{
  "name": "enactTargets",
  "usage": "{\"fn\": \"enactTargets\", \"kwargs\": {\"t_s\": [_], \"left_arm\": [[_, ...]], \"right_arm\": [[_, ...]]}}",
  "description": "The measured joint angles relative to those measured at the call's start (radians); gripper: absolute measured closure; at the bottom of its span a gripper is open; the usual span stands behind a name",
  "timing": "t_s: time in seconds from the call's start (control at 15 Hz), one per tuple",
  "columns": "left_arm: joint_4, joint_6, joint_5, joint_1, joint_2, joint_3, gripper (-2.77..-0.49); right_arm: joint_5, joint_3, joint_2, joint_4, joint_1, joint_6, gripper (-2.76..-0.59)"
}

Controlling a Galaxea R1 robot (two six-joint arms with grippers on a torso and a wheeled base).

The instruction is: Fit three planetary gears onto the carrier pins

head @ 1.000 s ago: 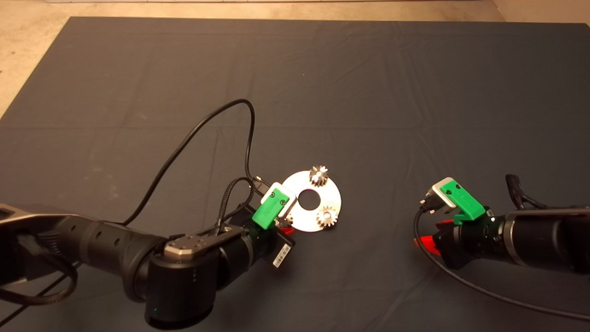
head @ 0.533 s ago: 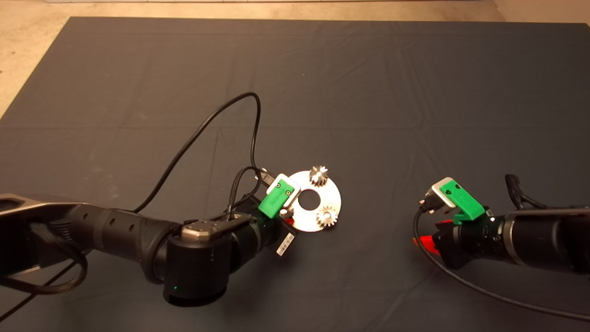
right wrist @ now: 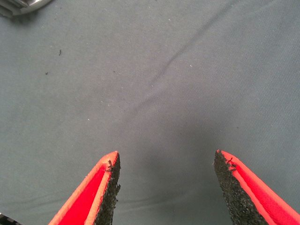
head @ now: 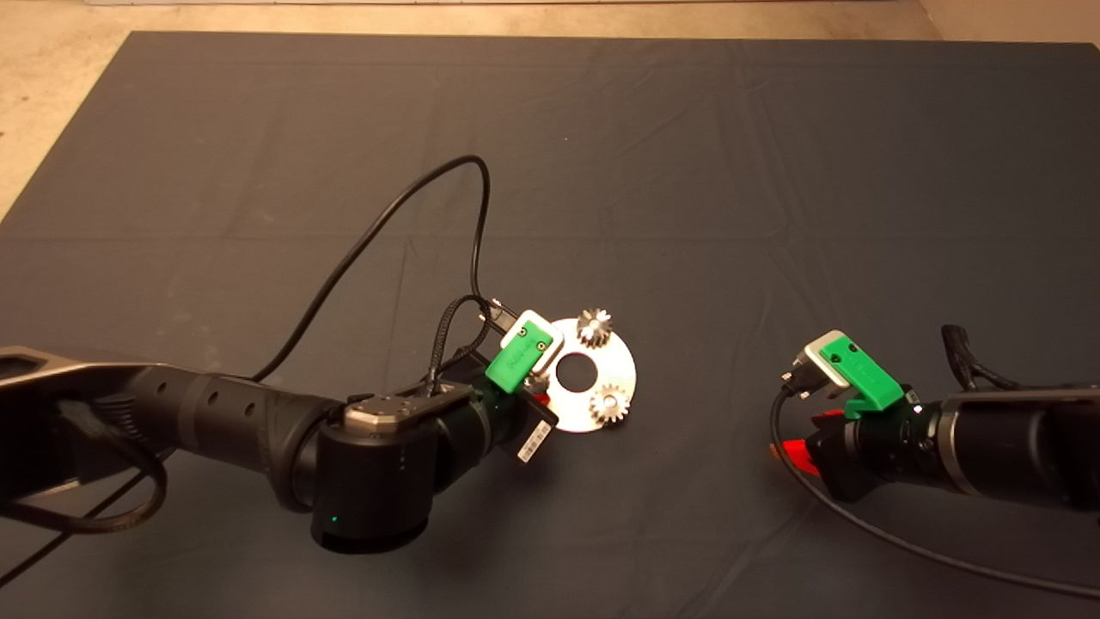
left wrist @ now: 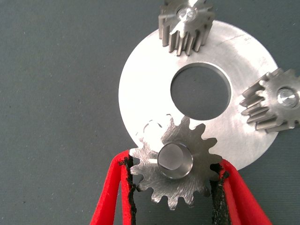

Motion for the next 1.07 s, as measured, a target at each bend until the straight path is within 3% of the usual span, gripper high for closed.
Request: {"fn": "enactTargets", "kwargs": {"t_s": [0.47, 1.07], "left_arm": [[-0.003, 0.001, -0.002, -0.002, 0.000, -0.047, -0.70], [0.000, 0.001, -0.006, -0.005, 0.015, -0.061, -0.70]], "right_arm": [[0.001, 0.000, 0.000, 0.000, 0.000, 0.000, -1.47], [0.001, 0.000, 0.000, -0.001, 0.000, 0.000, -1.47]]}}
